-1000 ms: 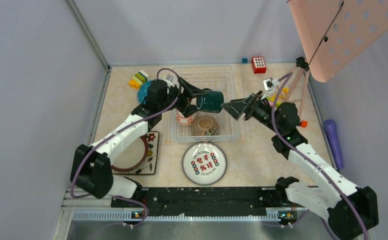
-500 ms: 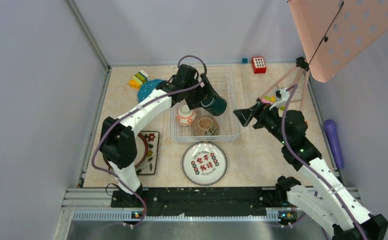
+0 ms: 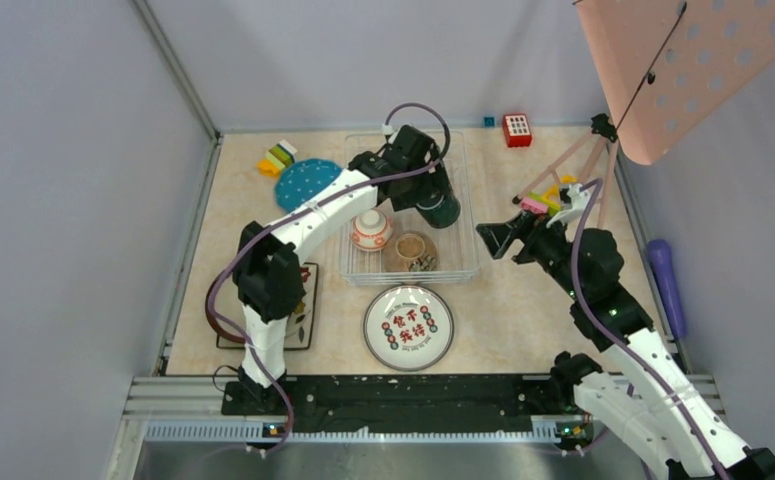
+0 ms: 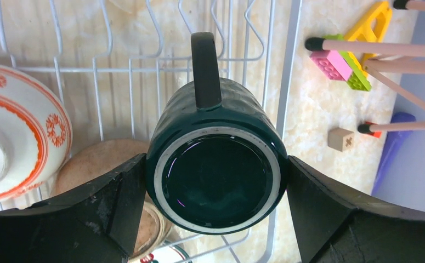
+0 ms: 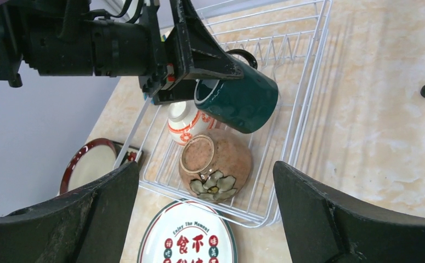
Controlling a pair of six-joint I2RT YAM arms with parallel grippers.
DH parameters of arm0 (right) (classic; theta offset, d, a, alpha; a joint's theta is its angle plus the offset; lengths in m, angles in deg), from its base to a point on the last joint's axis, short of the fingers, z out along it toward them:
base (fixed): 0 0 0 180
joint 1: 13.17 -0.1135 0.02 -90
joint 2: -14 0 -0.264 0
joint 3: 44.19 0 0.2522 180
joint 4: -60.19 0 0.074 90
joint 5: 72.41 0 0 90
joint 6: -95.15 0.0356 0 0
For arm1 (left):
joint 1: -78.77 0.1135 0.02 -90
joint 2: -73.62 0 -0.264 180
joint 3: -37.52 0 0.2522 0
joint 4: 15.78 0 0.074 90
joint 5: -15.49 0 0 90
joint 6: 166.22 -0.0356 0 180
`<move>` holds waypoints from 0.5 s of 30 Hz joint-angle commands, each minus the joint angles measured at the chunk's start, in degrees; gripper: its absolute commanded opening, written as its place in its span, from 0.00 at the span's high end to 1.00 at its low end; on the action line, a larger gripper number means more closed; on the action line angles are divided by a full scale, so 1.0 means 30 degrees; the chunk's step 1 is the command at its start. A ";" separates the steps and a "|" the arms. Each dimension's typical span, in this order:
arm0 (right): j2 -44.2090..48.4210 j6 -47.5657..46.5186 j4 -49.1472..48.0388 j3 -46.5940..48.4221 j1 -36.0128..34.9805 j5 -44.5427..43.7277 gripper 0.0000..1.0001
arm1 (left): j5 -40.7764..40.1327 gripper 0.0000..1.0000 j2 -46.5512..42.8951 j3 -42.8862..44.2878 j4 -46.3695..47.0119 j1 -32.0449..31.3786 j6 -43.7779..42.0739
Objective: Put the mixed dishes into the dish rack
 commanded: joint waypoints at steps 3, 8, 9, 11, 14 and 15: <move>0.0202 -0.0635 0.0105 0.1171 0.0179 -0.0368 0.10 | -0.1856 1.00 0.1559 0.2870 0.0007 -0.0431 -0.0661; 0.0214 -0.0820 0.0512 0.1198 0.0171 -0.0599 0.11 | -0.1630 1.00 0.2609 0.3629 -0.0041 -0.0504 -0.0716; 0.0199 -0.0849 0.0624 0.1183 0.0186 -0.0706 0.11 | -0.1691 1.00 0.2779 0.3664 -0.0100 -0.0507 -0.0664; 0.0203 -0.0902 0.0777 0.1100 0.0173 -0.0813 0.11 | -0.1772 1.00 0.3091 0.3569 -0.0064 -0.0491 -0.0688; 0.0261 -0.0890 0.0793 0.0818 0.0188 -0.0838 0.11 | -0.1855 1.00 0.3600 0.3519 -0.0055 -0.0507 -0.0826; 0.0274 -0.0866 0.0755 0.0707 0.0173 -0.0832 0.11 | -0.1836 1.00 0.3738 0.3519 -0.0062 -0.0508 -0.0857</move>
